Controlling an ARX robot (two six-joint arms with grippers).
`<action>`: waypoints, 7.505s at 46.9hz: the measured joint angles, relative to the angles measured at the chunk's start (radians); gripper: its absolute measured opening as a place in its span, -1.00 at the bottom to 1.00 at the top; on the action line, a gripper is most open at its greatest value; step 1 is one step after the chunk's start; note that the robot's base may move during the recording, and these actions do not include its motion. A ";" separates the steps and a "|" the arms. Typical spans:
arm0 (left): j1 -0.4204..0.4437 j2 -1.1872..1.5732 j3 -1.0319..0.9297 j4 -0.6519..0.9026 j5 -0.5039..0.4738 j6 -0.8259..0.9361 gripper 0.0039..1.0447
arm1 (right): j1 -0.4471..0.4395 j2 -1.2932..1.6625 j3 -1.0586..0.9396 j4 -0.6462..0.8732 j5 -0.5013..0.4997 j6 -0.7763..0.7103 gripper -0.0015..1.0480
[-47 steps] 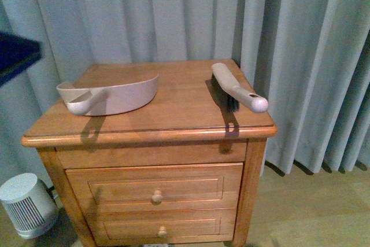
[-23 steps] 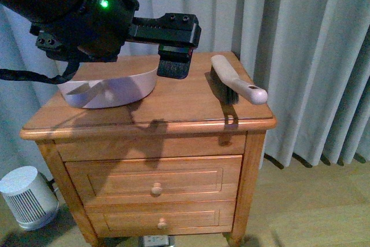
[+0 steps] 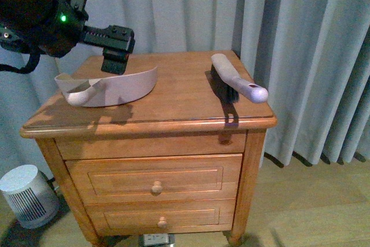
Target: Clean up trash
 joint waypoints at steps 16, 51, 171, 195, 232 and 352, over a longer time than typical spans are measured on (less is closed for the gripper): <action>0.021 0.071 -0.007 0.024 -0.040 0.025 0.86 | 0.000 0.000 0.000 0.000 0.000 0.000 0.86; 0.026 0.111 -0.032 0.002 -0.076 0.029 -0.44 | 0.000 0.000 0.000 0.000 0.000 0.000 0.86; 0.538 -1.223 -1.207 0.878 0.548 -0.328 -0.47 | 0.281 1.765 1.391 -0.223 0.093 0.500 0.86; 0.538 -1.223 -1.207 0.878 0.549 -0.328 -0.47 | 0.420 2.050 1.645 -0.333 0.051 0.583 0.86; 0.538 -1.223 -1.207 0.878 0.548 -0.328 -0.47 | 0.458 2.132 1.679 -0.418 0.031 0.612 -0.15; 0.541 -1.225 -1.211 0.878 0.546 -0.333 -0.47 | 0.425 0.789 0.461 0.477 0.644 -0.165 -0.60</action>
